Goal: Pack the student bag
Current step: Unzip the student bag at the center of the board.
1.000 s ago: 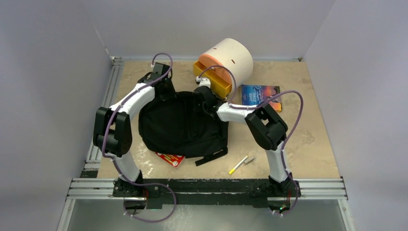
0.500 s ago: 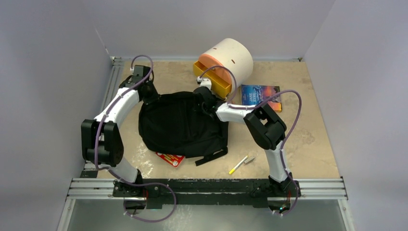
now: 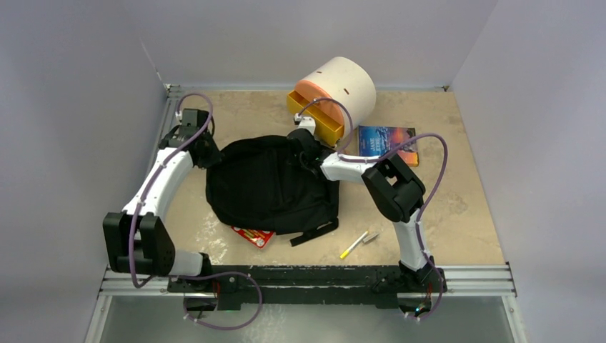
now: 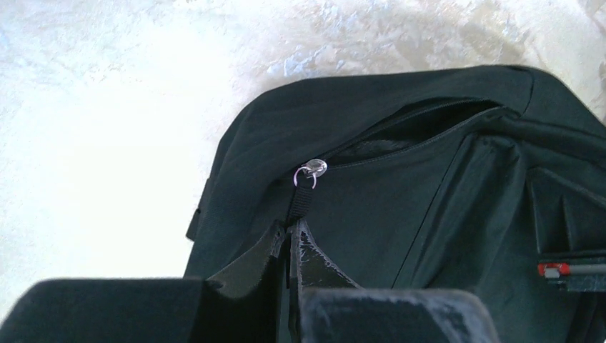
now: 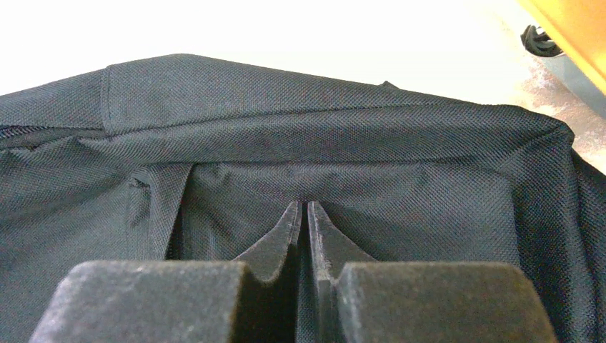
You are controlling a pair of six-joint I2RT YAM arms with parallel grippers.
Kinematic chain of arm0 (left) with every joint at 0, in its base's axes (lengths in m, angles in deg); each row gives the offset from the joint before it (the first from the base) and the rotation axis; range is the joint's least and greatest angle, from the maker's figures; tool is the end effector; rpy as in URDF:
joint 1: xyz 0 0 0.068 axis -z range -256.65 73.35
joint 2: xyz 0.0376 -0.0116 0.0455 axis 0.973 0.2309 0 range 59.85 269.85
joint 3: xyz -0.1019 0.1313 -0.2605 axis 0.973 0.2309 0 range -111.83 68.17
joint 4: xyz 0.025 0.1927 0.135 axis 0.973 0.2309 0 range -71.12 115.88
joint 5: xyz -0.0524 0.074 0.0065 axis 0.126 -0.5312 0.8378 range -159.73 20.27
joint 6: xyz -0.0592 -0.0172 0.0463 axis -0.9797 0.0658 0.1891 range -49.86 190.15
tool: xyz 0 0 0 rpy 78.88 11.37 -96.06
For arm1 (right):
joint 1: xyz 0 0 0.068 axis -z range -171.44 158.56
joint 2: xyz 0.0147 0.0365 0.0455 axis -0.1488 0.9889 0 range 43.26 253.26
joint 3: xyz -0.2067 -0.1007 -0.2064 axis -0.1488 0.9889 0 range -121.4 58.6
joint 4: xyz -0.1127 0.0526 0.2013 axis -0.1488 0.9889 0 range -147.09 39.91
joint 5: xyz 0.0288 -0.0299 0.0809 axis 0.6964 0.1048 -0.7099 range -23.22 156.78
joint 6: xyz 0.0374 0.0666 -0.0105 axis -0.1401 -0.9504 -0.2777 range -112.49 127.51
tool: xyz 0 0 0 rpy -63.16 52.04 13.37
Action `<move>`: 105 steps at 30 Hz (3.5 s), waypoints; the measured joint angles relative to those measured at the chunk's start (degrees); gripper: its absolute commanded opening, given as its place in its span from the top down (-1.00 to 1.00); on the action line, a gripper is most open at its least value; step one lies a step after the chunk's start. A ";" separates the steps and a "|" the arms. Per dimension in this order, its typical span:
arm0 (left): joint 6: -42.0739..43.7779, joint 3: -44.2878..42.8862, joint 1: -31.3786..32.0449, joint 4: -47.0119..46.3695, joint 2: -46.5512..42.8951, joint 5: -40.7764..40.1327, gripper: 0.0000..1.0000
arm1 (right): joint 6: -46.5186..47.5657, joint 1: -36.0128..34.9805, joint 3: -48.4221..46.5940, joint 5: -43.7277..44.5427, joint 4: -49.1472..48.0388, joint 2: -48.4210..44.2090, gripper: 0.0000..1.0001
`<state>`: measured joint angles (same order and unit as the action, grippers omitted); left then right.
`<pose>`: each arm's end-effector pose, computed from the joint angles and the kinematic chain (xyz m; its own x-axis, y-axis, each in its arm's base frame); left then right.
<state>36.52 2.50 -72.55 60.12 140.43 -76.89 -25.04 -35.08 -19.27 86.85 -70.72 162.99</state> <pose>0.2744 -0.0115 0.2970 -0.6906 -0.5014 -0.5212 -0.4573 0.8611 -0.2224 0.3713 0.3229 0.2099 -0.5195 0.2029 -0.8300 -0.1777 0.9245 0.3373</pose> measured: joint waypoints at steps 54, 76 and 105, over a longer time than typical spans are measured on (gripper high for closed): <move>2.01 -1.70 -1.16 8.15 -9.99 8.35 0.03 | 6.38 -0.02 4.68 -27.36 -2.29 -21.16 -0.38; 5.42 -2.47 -10.45 5.09 -3.58 13.11 0.03 | 7.43 -11.26 -5.53 -36.52 -15.06 2.21 -0.27; 6.25 0.02 -10.51 3.06 -2.01 17.03 0.06 | 8.09 -13.53 -13.46 -39.15 -15.37 11.26 0.27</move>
<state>42.77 2.53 -83.07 63.18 138.42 -59.86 -16.95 -48.61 -32.73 47.71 -86.08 174.24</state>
